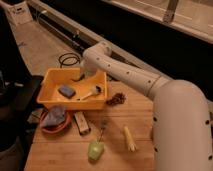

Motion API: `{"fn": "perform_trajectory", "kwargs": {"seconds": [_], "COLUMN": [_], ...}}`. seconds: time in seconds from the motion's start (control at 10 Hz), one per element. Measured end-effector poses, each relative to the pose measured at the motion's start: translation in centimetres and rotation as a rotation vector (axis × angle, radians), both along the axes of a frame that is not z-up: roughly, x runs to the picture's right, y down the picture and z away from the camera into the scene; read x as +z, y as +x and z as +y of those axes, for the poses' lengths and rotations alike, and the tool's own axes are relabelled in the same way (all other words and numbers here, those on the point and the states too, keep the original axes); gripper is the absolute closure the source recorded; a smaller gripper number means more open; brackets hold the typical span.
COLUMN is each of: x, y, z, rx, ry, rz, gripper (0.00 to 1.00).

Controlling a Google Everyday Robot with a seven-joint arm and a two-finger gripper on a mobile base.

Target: Place pepper in tray

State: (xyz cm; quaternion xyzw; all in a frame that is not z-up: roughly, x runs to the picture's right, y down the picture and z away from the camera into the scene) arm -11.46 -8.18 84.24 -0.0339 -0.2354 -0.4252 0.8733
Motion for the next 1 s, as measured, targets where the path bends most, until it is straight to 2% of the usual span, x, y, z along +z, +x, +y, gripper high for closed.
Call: {"fn": "perform_trajectory", "kwargs": {"seconds": [0.3, 0.4, 0.6, 0.7, 0.8, 1.0], "x": [0.1, 0.2, 2.2, 3.1, 4.4, 6.3], "y": [0.0, 0.5, 2.0, 1.8, 0.9, -1.7], "z": [0.1, 0.1, 1.5, 2.2, 3.5, 5.1], "rx": [0.005, 0.024, 0.082, 0.093, 0.108, 0.124], "ry": [-0.004, -0.011, -0.042, -0.054, -0.078, -0.105], "rz": [0.005, 0.025, 0.055, 0.052, 0.044, 0.018], "gripper": [1.0, 1.0, 1.0, 0.99, 0.93, 0.73]}}
